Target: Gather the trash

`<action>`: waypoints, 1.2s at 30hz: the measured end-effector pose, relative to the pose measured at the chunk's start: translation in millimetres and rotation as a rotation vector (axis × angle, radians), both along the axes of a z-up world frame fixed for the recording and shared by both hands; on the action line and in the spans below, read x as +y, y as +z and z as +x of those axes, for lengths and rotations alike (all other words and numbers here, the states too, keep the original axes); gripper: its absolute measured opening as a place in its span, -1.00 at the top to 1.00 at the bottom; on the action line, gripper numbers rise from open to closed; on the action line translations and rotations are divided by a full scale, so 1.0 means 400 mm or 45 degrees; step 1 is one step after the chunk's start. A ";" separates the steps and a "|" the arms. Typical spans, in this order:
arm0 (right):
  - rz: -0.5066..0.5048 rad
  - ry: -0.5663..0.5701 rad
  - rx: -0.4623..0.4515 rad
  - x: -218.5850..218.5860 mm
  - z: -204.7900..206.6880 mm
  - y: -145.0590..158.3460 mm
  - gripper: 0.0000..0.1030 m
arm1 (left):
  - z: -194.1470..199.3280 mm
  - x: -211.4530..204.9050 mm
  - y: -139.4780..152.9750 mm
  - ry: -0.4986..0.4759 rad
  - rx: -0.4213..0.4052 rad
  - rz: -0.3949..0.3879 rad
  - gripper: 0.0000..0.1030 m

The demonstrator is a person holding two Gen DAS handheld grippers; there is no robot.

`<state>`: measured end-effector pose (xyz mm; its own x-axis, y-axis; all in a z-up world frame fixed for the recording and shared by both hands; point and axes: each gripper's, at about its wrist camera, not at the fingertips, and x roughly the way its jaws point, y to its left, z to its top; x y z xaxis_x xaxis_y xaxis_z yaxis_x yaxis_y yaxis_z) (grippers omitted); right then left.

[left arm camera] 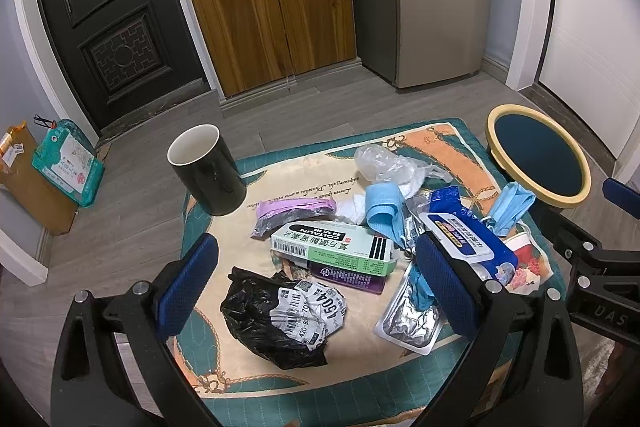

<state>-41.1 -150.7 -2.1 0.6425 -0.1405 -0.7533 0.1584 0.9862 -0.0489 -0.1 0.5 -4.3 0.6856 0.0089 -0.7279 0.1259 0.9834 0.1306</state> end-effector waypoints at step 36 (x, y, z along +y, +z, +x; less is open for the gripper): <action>0.001 -0.003 0.009 -0.001 0.002 -0.004 -0.92 | 0.000 -0.001 -0.004 -0.007 0.009 0.007 -0.89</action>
<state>-40.5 -151.0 -3.6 0.6370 -0.1414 -0.7577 0.1601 0.9859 -0.0494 0.0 -0.1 -5.8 0.6804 0.0095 -0.7328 0.1322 0.9819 0.1354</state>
